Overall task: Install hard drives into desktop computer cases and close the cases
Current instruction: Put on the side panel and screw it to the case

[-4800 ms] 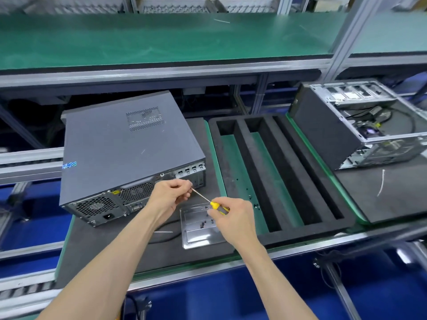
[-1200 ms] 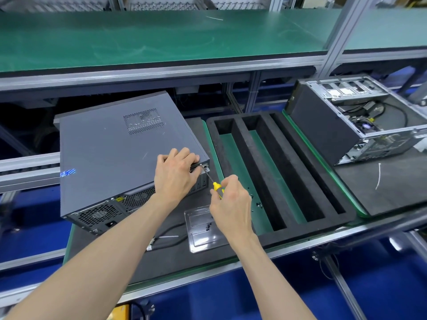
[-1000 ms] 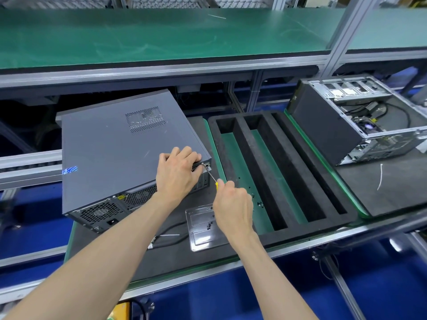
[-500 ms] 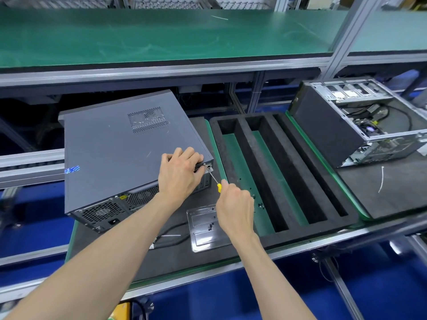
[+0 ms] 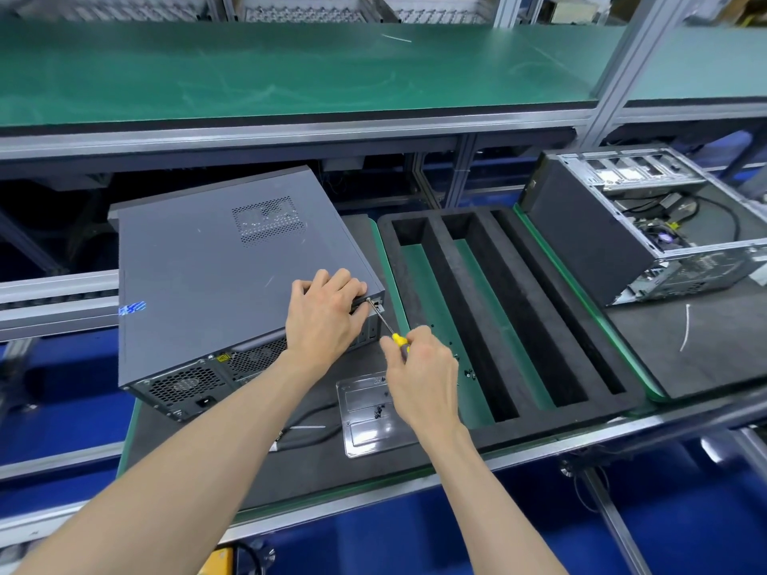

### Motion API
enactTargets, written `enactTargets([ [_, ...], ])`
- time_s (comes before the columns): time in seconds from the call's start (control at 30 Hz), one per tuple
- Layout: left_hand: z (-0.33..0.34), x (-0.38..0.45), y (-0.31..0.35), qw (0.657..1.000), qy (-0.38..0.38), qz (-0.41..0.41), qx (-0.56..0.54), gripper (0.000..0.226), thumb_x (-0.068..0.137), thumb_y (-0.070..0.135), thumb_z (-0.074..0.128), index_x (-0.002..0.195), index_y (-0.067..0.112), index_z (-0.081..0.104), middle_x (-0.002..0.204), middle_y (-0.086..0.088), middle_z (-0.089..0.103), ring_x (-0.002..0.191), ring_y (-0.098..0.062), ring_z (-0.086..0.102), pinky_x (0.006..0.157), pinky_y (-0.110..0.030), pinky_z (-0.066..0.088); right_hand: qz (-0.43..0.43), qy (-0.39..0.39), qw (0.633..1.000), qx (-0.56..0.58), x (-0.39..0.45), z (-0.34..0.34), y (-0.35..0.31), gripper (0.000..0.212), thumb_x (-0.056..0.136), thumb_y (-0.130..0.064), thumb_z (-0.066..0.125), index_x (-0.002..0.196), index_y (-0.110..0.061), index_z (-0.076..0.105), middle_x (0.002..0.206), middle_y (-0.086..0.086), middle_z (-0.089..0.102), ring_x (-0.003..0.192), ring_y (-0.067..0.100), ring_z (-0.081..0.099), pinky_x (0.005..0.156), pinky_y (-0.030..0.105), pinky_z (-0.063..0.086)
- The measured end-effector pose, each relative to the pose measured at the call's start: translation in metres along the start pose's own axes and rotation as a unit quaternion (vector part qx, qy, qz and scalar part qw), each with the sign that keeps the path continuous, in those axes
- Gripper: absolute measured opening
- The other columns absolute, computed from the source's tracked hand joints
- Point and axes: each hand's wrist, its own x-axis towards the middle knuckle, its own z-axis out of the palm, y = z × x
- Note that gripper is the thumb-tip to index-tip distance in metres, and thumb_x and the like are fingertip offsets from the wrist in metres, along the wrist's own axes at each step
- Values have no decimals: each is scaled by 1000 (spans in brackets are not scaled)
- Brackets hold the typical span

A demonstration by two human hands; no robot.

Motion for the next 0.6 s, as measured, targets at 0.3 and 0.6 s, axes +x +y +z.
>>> enactTargets([
  [0.3, 1, 0, 0, 1000, 3, 1, 5, 10, 85, 30, 73, 88, 22, 66, 81, 4, 54, 75, -23, 49, 68, -38, 37, -9, 10, 996, -93, -2, 0, -3, 45, 108, -39, 32, 73, -14, 45, 59, 4, 52, 50, 21, 45, 53, 33, 26],
  [0.6, 1, 0, 0, 1000, 1, 5, 7, 11, 86, 32, 72, 89, 23, 66, 82, 5, 54, 76, -22, 48, 69, -38, 36, -99, 75, 992, -20, -5, -6, -3, 21, 93, -18, 70, 84, -5, 56, 69, 7, 55, 49, 22, 50, 46, 31, 37],
])
